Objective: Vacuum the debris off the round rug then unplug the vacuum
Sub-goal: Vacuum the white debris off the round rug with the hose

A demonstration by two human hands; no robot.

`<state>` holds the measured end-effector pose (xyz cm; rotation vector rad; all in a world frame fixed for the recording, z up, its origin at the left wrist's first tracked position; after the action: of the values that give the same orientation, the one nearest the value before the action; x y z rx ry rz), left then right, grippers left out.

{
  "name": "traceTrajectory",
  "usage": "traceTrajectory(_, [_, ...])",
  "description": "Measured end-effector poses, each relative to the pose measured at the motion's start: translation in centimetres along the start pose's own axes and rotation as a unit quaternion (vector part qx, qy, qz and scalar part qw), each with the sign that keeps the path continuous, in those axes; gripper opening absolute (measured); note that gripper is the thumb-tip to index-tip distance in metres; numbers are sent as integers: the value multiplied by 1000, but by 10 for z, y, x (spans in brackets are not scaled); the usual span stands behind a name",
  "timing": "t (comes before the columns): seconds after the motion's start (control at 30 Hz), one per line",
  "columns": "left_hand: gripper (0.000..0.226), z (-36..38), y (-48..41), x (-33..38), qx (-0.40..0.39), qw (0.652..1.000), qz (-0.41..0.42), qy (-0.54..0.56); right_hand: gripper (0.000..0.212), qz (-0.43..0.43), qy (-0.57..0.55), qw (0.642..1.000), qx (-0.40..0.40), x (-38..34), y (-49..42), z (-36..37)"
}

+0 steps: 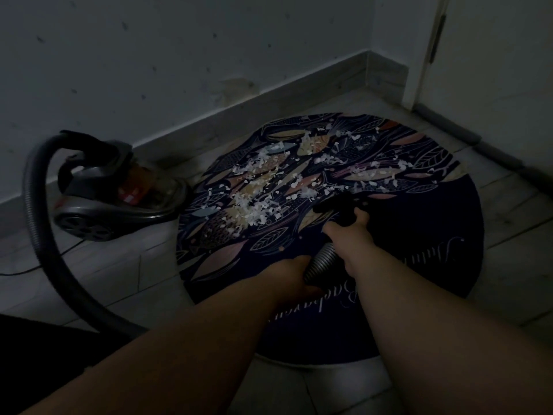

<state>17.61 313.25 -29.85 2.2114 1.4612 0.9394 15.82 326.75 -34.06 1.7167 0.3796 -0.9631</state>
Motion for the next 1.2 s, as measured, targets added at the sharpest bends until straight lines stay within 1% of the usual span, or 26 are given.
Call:
traceTrajectory(0.4, [64,-4,20,-35,16,999,-33,4,80,-2,-1,1000,-31,5,9,43])
traceTrajectory(0.7, [64,-9,32,-72,19,998,-56,17,78,-4,36,998,-53,9,11,87])
traceTrajectory(1.2, [62,-9,46,-106,31,996,-74,26,79,-18,69,994,-87,11,19,128])
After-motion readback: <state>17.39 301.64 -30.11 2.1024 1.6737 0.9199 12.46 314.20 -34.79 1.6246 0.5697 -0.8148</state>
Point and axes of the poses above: each hand's wrist, its own y-axis away from the middle knuckle, its own z-axis out of the palm, x = y × z, the point moved 10 cm from there along -y, towards the middle knuckle, and after that the axes turned 1 degree about x, right-handed, at the moved point
